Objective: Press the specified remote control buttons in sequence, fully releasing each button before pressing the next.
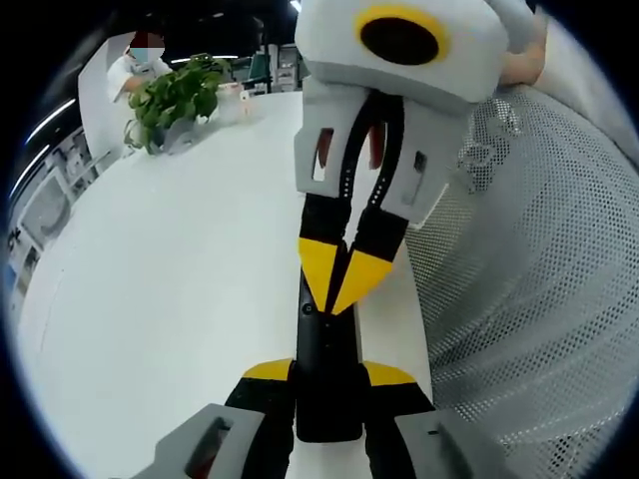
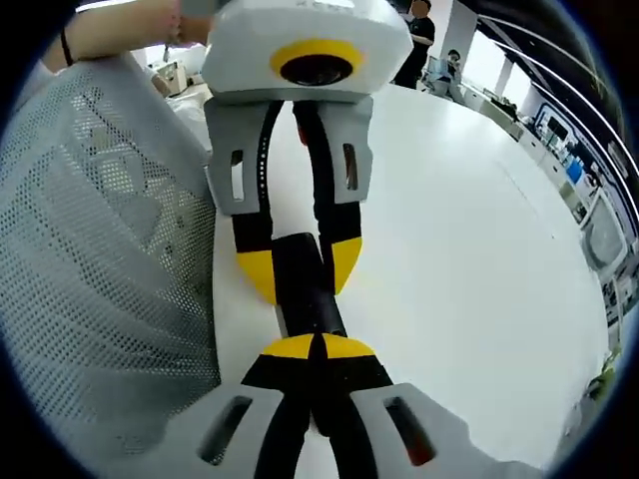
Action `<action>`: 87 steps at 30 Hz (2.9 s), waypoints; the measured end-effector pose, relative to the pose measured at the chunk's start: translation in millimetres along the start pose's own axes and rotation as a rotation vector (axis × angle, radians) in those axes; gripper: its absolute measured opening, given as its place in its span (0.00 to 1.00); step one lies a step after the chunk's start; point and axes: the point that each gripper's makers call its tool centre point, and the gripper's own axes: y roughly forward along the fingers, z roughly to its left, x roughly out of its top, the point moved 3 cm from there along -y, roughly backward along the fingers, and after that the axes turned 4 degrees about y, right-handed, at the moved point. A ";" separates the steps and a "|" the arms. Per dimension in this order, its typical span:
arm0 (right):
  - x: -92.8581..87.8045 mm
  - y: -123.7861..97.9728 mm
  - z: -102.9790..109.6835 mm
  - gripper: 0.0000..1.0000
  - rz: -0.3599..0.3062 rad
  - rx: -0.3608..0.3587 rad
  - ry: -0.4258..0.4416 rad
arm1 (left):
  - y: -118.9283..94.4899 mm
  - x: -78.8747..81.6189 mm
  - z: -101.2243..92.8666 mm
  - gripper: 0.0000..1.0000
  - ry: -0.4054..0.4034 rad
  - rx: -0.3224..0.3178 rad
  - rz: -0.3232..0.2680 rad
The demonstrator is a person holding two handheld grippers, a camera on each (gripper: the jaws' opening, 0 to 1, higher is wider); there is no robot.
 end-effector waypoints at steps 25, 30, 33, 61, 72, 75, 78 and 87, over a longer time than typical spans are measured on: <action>1.3 0.3 -1.1 0.00 0.012 -0.007 0.038 | -0.1 0.3 -0.4 0.25 0.008 -0.001 0.007; 2.0 1.4 -7.3 0.00 0.012 -0.018 0.074 | 0.4 -0.2 -0.7 0.25 0.009 -0.001 0.008; 2.1 1.9 -8.7 0.00 0.013 -0.015 0.100 | 0.4 0.2 -0.9 0.25 0.010 -0.002 0.009; 1.4 2.2 -10.7 0.00 0.040 -0.037 0.107 | 0.8 -0.5 -1.2 0.25 0.011 -0.003 0.010; -6.5 -2.3 -15.2 0.00 0.078 -0.072 0.110 | 0.4 -0.2 -1.3 0.25 0.012 -0.003 0.011; -5.8 -1.8 -16.6 0.00 0.069 -0.065 0.134 | 0.1 0.1 -1.3 0.25 0.013 -0.003 0.012; -4.6 -0.4 -17.7 0.00 0.077 -0.076 0.117 | 0.0 0.2 -1.2 0.25 0.011 -0.004 0.011; -1.6 0.9 -18.3 0.00 0.068 -0.061 0.124 | -0.1 0.3 -1.2 0.25 0.013 -0.004 0.011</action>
